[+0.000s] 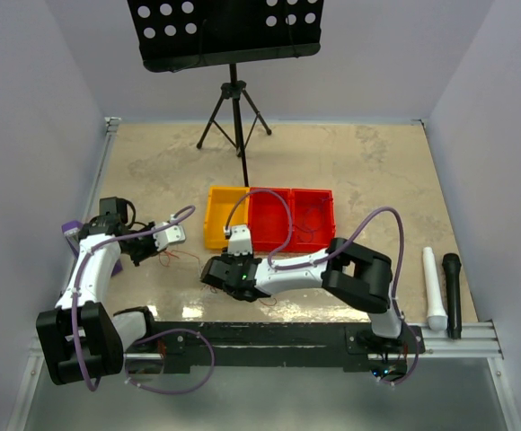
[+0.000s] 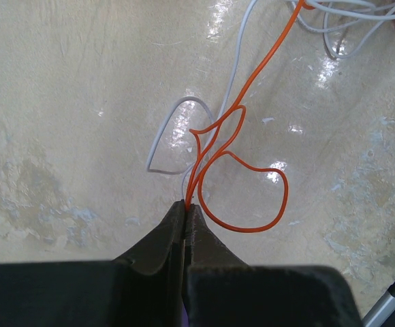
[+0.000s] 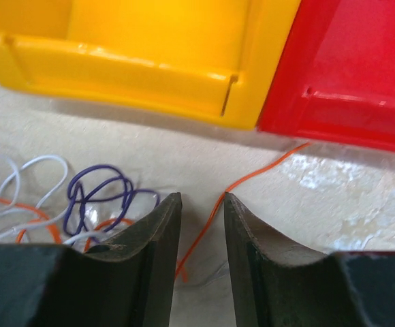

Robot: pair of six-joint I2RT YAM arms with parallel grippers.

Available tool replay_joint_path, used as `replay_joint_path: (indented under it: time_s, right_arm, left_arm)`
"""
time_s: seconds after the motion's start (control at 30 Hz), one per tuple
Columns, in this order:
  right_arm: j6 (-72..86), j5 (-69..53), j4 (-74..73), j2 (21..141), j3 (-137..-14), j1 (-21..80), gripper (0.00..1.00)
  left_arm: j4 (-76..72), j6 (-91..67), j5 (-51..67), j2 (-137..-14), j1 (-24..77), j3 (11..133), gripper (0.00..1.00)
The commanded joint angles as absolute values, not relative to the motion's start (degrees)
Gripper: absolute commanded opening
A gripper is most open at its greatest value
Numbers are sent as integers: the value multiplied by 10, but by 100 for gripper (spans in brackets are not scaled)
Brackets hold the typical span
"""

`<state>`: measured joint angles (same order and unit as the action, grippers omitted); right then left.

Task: Untangle the cables

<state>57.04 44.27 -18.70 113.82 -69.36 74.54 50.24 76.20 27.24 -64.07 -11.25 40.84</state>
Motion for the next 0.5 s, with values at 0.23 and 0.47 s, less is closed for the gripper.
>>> replay_joint_path:
  time_s: [0.23,0.47]
  right_arm:
    - [622,312,-245,1144,-598,767,24]
    - [634,306,-221,1126,-583,768,0]
  left_arm:
    - [513,780,290,-631,-117,427,0]
    - [517,780,286,-629,-117,431,0]
